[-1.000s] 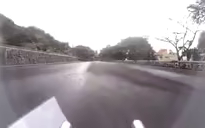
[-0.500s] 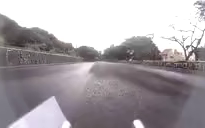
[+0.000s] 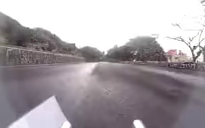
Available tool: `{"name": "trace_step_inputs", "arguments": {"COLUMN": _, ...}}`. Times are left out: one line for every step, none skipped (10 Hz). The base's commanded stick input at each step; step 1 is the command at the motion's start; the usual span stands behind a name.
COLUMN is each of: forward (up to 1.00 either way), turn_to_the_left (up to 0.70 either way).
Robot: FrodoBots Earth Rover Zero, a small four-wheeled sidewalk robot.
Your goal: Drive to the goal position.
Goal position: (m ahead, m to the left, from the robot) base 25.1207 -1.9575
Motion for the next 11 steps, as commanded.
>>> {"name": "trace_step_inputs", "arguments": {"forward": 1.0, "turn_to_the_left": 0.0}}
{"name": "trace_step_inputs", "arguments": {"forward": 1.0, "turn_to_the_left": 0.0}}
{"name": "trace_step_inputs", "arguments": {"forward": 1.0, "turn_to_the_left": 0.0}}
{"name": "trace_step_inputs", "arguments": {"forward": 1.0, "turn_to_the_left": -0.05}}
{"name": "trace_step_inputs", "arguments": {"forward": 1.0, "turn_to_the_left": -0.4}}
{"name": "trace_step_inputs", "arguments": {"forward": 1.0, "turn_to_the_left": -0.4}}
{"name": "trace_step_inputs", "arguments": {"forward": 1.0, "turn_to_the_left": -0.4}}
{"name": "trace_step_inputs", "arguments": {"forward": 1.0, "turn_to_the_left": -0.4}}
{"name": "trace_step_inputs", "arguments": {"forward": 1.0, "turn_to_the_left": -0.4}}
{"name": "trace_step_inputs", "arguments": {"forward": 1.0, "turn_to_the_left": -0.4}}
{"name": "trace_step_inputs", "arguments": {"forward": 1.0, "turn_to_the_left": -0.11}}
